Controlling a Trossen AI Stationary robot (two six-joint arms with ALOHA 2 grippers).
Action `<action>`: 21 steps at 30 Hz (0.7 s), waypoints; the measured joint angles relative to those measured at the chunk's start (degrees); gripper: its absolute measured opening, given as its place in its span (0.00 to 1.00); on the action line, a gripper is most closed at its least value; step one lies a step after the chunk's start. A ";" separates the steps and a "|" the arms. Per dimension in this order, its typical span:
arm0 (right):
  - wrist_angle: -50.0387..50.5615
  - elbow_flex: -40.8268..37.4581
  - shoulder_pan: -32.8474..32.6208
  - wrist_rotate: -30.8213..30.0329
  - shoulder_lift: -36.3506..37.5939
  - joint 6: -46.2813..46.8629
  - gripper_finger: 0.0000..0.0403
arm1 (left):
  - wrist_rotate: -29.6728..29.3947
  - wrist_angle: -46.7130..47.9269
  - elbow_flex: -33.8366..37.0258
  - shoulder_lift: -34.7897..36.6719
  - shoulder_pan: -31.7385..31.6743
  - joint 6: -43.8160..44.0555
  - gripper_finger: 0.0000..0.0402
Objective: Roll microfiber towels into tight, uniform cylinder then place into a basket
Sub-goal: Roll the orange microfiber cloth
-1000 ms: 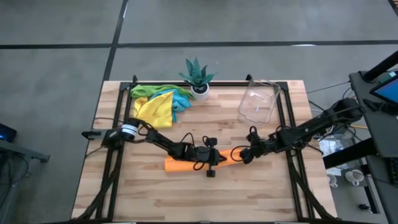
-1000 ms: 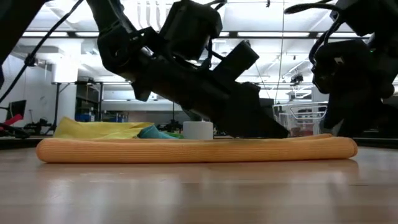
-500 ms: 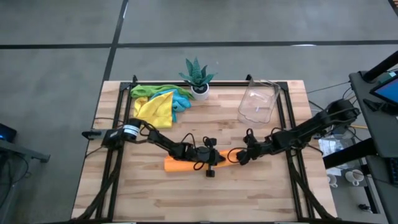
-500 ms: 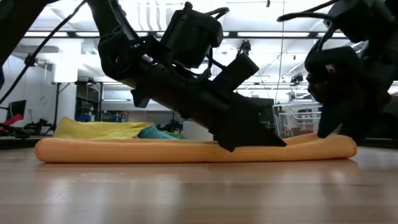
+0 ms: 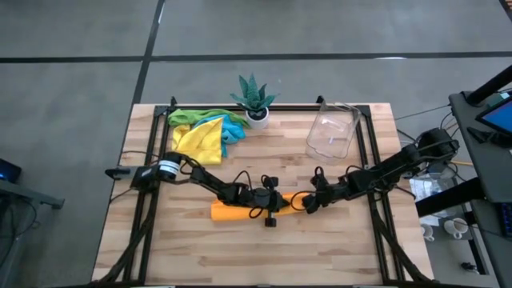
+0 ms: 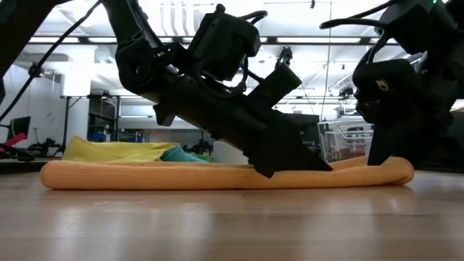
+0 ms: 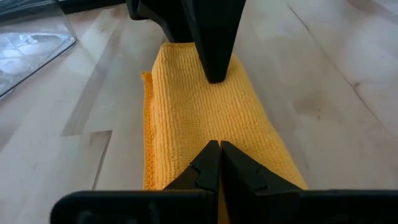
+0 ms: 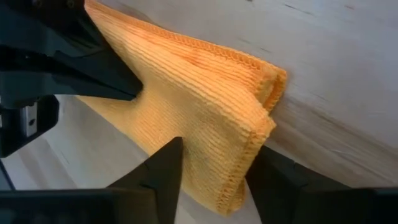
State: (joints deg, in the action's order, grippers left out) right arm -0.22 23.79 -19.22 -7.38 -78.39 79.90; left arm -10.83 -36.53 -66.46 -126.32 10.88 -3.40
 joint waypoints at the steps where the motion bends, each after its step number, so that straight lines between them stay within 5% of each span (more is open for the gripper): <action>1: 0.32 0.00 0.00 -0.10 0.00 -0.21 0.35 | 0.01 0.03 0.00 0.00 -0.01 0.00 0.00; 8: 3.69 -0.01 0.00 -0.23 0.04 -2.36 0.06 | 0.02 0.12 0.07 0.00 -0.01 0.00 0.00; 21: 10.82 -0.08 -0.02 -1.47 3.36 -3.65 0.03 | 0.04 -0.09 -0.13 3.30 0.90 -1.86 0.00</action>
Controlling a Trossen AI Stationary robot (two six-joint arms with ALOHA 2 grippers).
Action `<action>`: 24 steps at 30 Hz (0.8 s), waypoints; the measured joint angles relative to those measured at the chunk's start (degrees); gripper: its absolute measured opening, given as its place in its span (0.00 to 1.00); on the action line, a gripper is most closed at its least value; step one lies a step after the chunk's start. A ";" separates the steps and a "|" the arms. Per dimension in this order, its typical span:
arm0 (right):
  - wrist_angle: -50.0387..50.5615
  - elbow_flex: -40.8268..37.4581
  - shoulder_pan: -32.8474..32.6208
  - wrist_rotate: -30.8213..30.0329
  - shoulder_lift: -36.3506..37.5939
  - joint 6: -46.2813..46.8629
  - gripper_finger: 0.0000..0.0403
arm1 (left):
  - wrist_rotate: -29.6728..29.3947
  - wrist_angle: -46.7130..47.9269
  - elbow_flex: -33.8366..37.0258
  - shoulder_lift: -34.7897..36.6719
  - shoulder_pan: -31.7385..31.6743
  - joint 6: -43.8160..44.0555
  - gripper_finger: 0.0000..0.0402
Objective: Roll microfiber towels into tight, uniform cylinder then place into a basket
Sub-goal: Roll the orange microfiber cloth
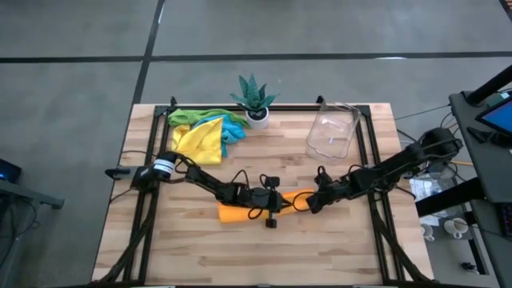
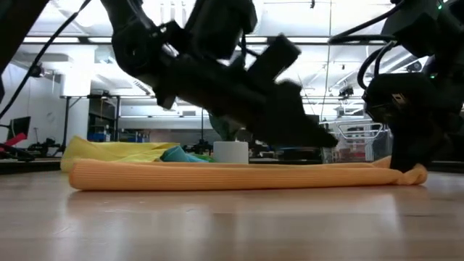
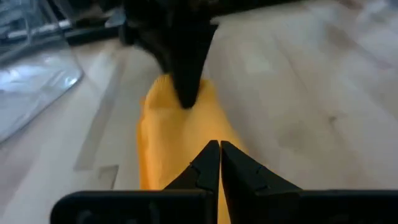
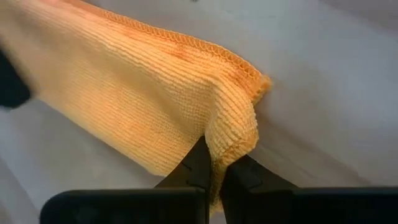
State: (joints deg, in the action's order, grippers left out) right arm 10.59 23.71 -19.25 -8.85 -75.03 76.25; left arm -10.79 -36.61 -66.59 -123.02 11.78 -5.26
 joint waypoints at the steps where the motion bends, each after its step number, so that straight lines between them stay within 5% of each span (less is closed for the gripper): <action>1: 0.92 -0.07 0.02 -0.14 0.59 0.00 0.03 | 0.00 0.01 0.00 0.11 0.14 0.05 0.00; 24: 15.73 5.95 0.04 -0.22 2.56 -1.24 0.03 | -1.98 7.00 -0.68 -2.30 -0.91 4.90 0.00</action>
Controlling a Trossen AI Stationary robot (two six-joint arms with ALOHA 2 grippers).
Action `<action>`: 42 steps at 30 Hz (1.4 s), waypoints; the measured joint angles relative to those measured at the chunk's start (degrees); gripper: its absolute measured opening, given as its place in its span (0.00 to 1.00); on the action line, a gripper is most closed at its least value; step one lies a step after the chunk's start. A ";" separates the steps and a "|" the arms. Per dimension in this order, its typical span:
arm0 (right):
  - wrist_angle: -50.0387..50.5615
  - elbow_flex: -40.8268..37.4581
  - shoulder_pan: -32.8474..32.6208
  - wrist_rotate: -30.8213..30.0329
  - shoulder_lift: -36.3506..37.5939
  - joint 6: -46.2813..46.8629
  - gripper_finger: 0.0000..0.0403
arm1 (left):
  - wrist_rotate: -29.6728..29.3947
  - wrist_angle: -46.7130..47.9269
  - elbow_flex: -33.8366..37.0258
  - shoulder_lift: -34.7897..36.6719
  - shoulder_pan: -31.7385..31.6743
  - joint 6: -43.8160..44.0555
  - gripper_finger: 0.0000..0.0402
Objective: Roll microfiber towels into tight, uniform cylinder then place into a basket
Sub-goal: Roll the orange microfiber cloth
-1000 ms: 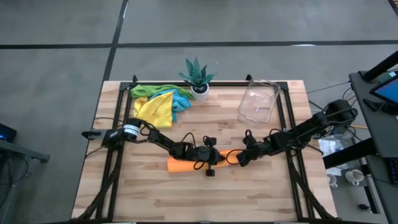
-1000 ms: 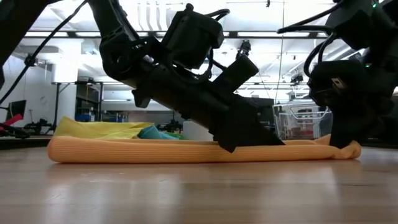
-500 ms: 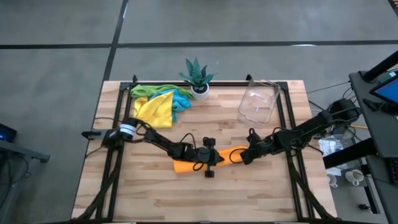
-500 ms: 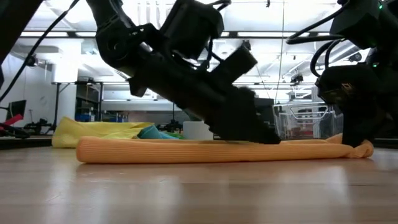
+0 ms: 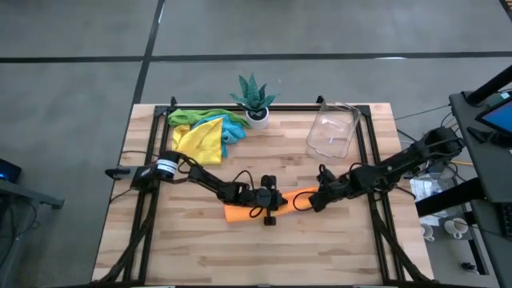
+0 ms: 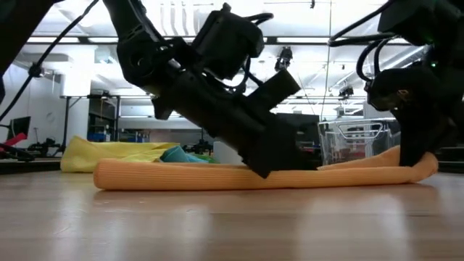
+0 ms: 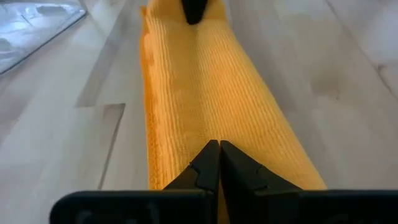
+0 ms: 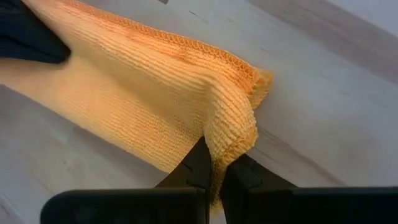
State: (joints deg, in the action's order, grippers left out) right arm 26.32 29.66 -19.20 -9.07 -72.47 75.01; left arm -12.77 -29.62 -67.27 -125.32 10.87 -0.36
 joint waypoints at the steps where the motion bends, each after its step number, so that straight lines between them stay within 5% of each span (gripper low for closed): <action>1: 0.94 0.59 0.00 -0.10 0.00 -0.12 0.03 | 0.64 -0.39 -0.58 -0.70 -0.06 0.02 0.00; 16: 5.14 7.58 0.11 -1.52 -0.07 -3.28 0.03 | 1.81 0.01 -4.32 -4.75 -0.06 0.02 0.00; 24: 15.64 12.15 0.11 -2.17 -0.07 -3.38 0.03 | 1.71 0.72 -4.19 -4.79 -0.04 0.01 0.00; 42: 15.15 11.89 0.11 -2.55 -0.04 -3.01 0.03 | 0.17 -3.13 -5.52 -0.79 -0.17 -3.42 0.00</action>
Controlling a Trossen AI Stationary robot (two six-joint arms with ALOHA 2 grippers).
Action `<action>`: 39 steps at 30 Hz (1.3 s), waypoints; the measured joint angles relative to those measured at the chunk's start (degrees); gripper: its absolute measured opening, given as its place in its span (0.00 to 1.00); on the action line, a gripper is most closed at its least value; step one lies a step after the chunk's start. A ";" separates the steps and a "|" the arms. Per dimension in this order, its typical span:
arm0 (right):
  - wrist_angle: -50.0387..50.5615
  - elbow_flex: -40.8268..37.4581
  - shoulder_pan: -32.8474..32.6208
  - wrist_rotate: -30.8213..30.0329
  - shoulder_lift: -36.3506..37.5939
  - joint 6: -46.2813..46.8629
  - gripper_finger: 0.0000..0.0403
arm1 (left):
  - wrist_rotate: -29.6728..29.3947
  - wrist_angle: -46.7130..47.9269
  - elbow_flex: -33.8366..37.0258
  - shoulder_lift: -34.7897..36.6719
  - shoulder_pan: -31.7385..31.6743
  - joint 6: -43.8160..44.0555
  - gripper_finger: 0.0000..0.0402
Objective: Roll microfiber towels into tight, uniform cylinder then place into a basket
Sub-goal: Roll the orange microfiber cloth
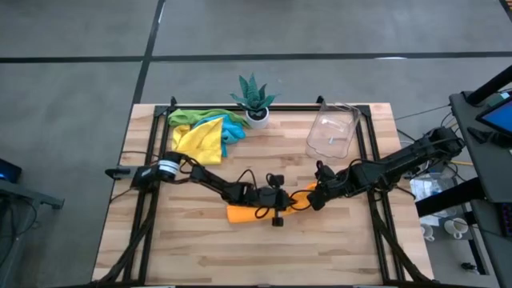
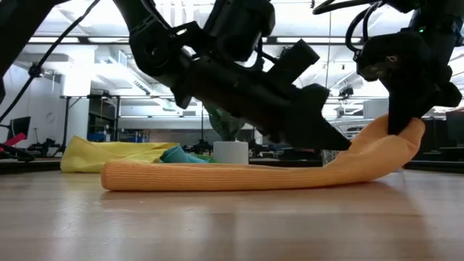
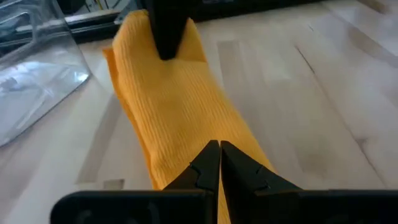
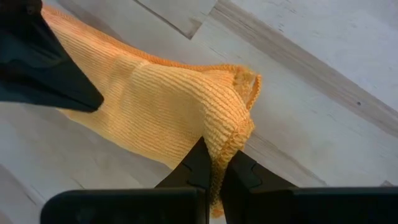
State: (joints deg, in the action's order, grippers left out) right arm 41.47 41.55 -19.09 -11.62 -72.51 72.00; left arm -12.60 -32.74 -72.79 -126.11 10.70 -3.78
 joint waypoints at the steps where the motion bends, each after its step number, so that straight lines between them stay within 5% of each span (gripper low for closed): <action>1: -0.06 0.01 0.00 0.00 0.02 0.18 0.03 | -0.02 -0.89 -0.44 -0.44 -0.04 0.02 0.00; 16: -0.35 -0.10 -0.02 0.07 0.02 0.58 0.03 | 0.40 -2.80 -9.05 -10.78 -1.52 0.36 0.00; 39: -11.15 -1.01 0.00 0.06 -7.26 -1.00 0.03 | 0.46 -1.29 -9.38 -10.88 -2.04 0.44 0.00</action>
State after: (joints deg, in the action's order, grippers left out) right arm 30.32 40.53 -19.09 -11.56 -79.77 70.99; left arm -12.14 -34.03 -82.17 -136.99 8.67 -3.34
